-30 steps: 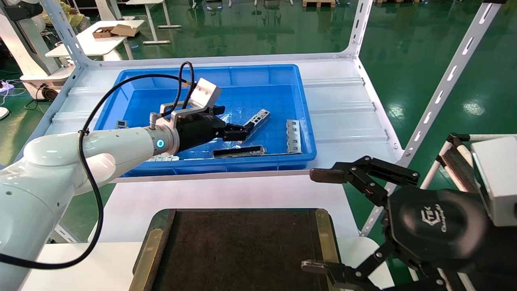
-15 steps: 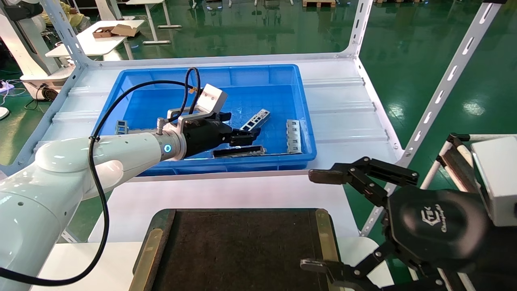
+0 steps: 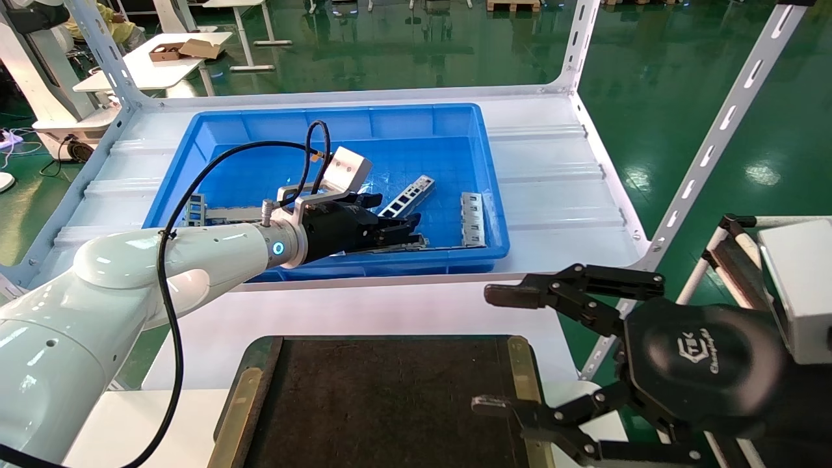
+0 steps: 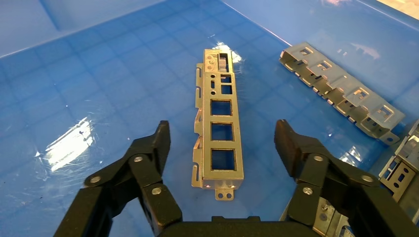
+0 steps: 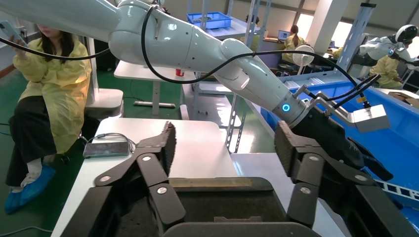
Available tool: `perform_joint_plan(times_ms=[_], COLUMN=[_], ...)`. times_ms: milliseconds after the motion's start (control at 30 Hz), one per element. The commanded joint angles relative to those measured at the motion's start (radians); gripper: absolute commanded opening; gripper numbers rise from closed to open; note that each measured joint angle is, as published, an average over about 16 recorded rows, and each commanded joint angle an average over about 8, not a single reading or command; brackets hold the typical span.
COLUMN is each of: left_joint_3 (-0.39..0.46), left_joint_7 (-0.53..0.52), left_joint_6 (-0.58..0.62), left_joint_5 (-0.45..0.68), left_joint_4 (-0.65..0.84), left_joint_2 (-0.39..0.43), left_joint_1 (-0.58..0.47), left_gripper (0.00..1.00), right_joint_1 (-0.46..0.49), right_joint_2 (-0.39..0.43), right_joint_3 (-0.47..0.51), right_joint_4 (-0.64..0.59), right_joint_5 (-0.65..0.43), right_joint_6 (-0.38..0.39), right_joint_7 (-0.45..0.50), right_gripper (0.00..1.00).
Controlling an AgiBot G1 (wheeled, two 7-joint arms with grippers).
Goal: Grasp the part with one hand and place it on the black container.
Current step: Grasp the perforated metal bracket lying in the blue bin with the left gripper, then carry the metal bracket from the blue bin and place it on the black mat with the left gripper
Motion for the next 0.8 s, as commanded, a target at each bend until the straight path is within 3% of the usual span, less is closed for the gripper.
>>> perform_joint_plan(times_ms=[33, 800], left_joint_3=[0.012, 0.109], left_joint_7=[-0.008, -0.053], left_joint_6=[-0.006, -0.049], left_joint_5=[-0.007, -0.110], left_joint_4=[-0.005, -0.020], left_joint_2=[0.000, -0.004], left_joint_1=[0.001, -0.017], left_gripper=[0.00, 0.00], right_joint_1=[0.000, 0.000], right_joint_2=[0.000, 0.001], right_joint_3=[0.000, -0.002], right_joint_4=[0.000, 0.000], right_joint_5=[0.000, 0.001], right_joint_6=[0.000, 0.001], right_joint_7=[0.000, -0.001], right_gripper=[0.00, 0.00])
